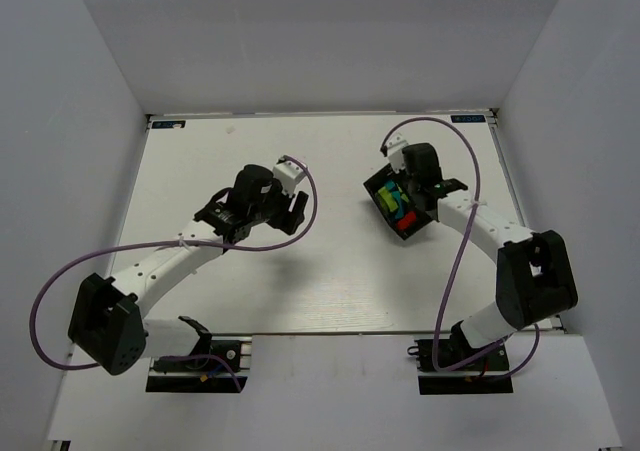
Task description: Build the wood block tower
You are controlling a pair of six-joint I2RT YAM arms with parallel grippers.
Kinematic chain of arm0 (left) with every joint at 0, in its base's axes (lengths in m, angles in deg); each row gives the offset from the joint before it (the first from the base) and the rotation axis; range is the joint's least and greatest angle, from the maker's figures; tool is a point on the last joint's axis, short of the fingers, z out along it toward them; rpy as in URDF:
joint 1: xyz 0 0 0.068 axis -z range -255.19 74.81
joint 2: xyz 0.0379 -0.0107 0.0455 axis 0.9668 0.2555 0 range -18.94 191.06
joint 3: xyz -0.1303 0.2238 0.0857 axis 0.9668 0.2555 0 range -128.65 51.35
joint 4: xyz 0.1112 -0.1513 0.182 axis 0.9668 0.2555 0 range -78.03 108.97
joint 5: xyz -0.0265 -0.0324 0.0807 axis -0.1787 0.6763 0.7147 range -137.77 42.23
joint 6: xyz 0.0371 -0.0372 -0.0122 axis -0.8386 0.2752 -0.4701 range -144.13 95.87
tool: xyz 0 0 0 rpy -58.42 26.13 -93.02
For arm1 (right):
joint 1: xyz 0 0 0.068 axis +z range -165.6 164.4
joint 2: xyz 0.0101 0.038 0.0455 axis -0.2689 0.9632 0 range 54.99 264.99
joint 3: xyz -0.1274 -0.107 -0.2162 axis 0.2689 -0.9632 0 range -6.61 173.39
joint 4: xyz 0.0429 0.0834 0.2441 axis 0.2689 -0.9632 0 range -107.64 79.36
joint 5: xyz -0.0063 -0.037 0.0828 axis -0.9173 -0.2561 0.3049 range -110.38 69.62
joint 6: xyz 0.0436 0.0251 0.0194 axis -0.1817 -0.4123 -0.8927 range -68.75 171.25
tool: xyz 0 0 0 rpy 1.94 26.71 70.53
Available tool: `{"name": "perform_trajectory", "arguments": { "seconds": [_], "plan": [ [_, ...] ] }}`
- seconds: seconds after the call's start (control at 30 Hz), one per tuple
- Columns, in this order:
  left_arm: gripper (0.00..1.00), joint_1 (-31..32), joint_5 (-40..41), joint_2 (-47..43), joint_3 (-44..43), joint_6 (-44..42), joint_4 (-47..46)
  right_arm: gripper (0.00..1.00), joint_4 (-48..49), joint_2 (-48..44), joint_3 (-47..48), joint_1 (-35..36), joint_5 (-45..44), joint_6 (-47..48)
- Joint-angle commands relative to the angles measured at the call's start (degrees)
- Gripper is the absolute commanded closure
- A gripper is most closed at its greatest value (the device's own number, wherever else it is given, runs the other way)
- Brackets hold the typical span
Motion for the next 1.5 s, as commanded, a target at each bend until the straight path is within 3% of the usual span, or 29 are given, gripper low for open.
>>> {"name": "perform_trajectory", "arguments": {
  "seconds": [0.0,0.13,0.17,0.23,0.27,0.3,0.37,0.4,0.43,0.47,0.5,0.53,1.07,1.47],
  "plan": [
    [0.22,0.3,2.2,-3.0,-0.1,0.5,-0.6,1.0,15.3,-0.8,2.0,4.8,-16.5,12.9],
    [0.22,0.3,2.8,-3.5,-0.1,0.5,-0.6,1.0,34.9,3.1,-3.1,9.9,-28.2,29.4],
    [0.22,0.3,3.4,-3.5,-0.1,0.5,-0.6,1.0,45.2,4.0,-5.5,10.6,-29.9,35.3],
    [0.22,0.3,4.0,-3.5,-0.1,0.5,-0.6,1.0,52.1,5.2,-6.9,13.2,-31.6,46.2],
    [0.22,0.3,4.5,-3.5,-0.1,0.5,-0.6,1.0,62.9,7.8,-8.7,13.9,-33.0,49.0],
    [0.22,0.3,5.1,-3.5,-0.1,0.5,-0.6,1.0,66.8,8.7,-9.2,14.6,-33.2,57.9],
    [0.22,0.3,5.9,-4.1,-0.1,1.0,-0.6,1.0,84.8,13.0,-11.8,16.5,-33.4,64.5],
    [0.22,0.3,5.9,-4.1,-0.1,1.0,-0.6,1.0,88.9,14.5,-12.3,17.6,-33.1,67.7],
    [0.22,0.3,6.5,-4.1,-0.1,1.0,-0.6,1.0,98.6,17.7,-13.1,18.1,-33.0,78.0],
    [0.22,0.3,6.6,-4.1,-0.1,1.0,-0.6,1.0,103.2,20.9,-13.5,19.2,-30.8,81.4],
    [0.22,0.3,6.6,-4.1,-0.1,1.0,-0.6,1.0,114.7,24.0,-13.8,19.5,-29.3,87.2],
    [0.22,0.3,6.6,-4.1,-0.1,1.0,-0.6,1.0,117.6,25.6,-13.8,20.2,-28.7,91.6],
    [0.22,0.3,6.6,-4.6,-0.1,1.0,-0.6,1.0,117.8,29.0,-10.5,25.9,-26.3,100.5],
    [0.22,0.3,5.9,-4.6,0.4,1.0,-0.6,1.0,117.8,26.0,-5.8,23.4,-28.3,99.8]
  ]
}}
